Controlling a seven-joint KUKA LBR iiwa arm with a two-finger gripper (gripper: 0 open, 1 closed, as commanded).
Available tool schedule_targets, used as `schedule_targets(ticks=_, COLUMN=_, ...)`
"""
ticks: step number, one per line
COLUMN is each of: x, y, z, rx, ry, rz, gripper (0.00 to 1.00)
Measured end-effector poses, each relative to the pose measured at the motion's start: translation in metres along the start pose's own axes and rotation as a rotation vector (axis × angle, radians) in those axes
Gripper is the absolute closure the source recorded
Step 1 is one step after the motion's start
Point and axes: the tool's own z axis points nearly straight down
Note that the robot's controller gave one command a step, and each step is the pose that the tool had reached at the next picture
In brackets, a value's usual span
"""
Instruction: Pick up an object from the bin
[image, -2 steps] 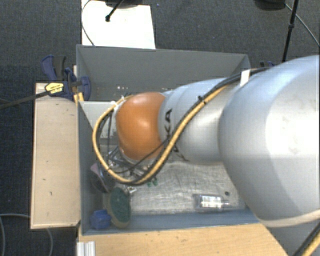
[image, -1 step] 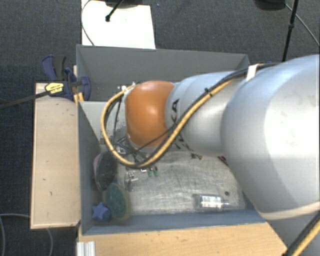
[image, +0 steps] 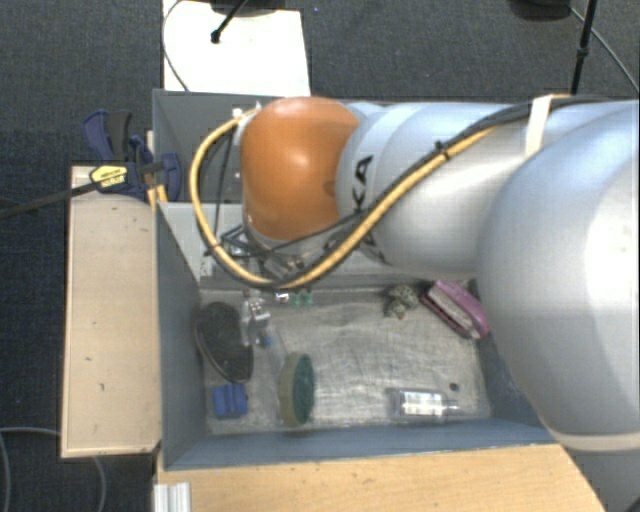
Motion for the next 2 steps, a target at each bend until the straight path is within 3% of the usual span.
schedule_targets(ticks=1, x=-0.0134, y=-0.0033, z=0.1146, rx=0.0, ry=0.014, rz=-0.339, gripper=0.0)
schedule_targets(ticks=2, x=-0.0166, y=-0.0029, z=0.1087, rx=0.0, ry=0.004, rz=-0.337, gripper=1.0)
